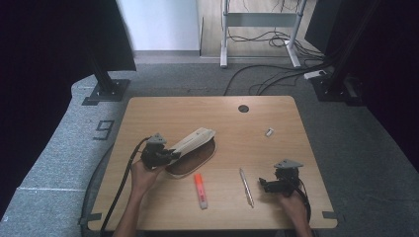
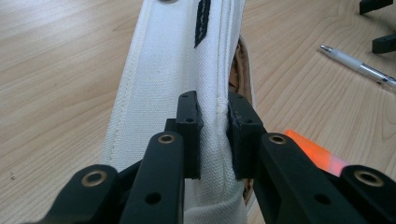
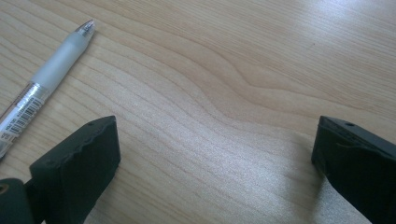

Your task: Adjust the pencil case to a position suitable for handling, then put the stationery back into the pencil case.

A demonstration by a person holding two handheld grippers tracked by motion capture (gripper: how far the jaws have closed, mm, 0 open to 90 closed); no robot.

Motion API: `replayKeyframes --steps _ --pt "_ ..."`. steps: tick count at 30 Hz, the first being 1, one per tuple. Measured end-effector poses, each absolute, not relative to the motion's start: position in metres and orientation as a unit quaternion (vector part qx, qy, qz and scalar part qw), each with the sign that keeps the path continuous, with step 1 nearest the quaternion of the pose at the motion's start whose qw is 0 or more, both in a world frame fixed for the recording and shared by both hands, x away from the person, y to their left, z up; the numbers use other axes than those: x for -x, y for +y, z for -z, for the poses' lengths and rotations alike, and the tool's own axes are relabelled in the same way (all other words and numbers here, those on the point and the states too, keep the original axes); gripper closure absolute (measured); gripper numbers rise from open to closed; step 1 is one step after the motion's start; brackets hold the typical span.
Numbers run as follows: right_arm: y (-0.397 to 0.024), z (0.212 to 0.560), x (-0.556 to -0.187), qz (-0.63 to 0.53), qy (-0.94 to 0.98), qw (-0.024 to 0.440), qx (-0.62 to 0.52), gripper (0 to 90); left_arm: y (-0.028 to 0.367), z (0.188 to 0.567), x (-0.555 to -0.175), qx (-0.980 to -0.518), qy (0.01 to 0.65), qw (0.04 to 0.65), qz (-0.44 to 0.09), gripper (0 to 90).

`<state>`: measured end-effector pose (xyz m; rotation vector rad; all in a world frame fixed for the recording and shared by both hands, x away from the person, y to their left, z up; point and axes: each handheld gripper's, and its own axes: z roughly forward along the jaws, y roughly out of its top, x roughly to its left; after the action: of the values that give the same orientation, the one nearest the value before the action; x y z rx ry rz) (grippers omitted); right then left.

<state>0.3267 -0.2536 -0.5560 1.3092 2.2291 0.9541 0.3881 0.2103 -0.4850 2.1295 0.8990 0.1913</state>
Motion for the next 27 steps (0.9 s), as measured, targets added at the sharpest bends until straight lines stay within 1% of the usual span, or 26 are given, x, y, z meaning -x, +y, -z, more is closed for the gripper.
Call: replayKeyframes --steps 14,27 --pt "-0.253 0.555 -0.328 -0.336 0.796 0.188 -0.467 0.0 0.210 0.487 -0.387 -0.845 0.348 0.400 -0.073 76.8" --pt "-0.254 0.546 -0.343 -0.344 0.798 0.174 -0.462 5.1 0.211 0.486 -0.387 -0.844 0.347 0.404 -0.066 76.5"
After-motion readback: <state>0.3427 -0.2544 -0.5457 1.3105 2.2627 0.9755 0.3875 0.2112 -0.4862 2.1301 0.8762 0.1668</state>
